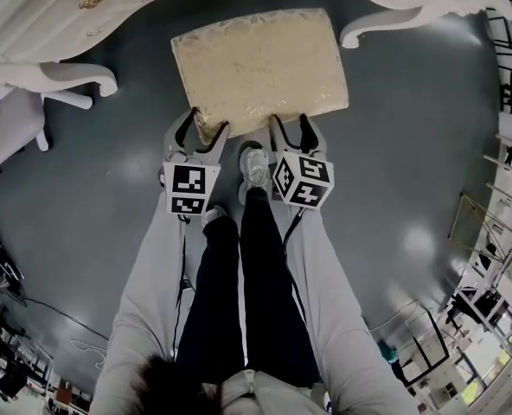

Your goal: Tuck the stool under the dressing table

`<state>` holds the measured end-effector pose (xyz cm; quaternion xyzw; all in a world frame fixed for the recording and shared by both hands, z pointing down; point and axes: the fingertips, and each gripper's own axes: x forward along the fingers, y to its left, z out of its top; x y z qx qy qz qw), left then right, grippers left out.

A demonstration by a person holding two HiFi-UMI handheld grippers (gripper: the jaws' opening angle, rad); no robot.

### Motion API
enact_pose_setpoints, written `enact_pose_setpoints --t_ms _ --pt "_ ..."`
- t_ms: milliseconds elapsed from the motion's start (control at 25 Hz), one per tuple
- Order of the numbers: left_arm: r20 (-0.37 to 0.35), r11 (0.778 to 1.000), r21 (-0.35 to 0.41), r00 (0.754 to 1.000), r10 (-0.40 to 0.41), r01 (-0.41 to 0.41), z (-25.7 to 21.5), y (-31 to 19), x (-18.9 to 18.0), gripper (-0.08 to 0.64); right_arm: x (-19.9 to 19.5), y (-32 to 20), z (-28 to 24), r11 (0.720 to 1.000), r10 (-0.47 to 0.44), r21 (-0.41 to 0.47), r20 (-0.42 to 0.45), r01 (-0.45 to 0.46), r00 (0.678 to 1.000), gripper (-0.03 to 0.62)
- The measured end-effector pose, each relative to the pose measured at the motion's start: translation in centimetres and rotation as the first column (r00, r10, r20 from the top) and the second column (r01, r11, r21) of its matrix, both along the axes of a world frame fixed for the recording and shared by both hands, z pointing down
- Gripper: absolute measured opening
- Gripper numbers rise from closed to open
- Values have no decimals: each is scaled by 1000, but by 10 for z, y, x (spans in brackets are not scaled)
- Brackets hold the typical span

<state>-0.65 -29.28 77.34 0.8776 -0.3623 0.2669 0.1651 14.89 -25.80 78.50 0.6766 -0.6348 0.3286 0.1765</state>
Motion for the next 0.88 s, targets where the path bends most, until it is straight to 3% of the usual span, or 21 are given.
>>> enact_pose_setpoints --t_ms 880 --pt "30 996 24 996 -83 82 0 -103 34 276 35 -112 0 996 -83 19 15 83 996 268"
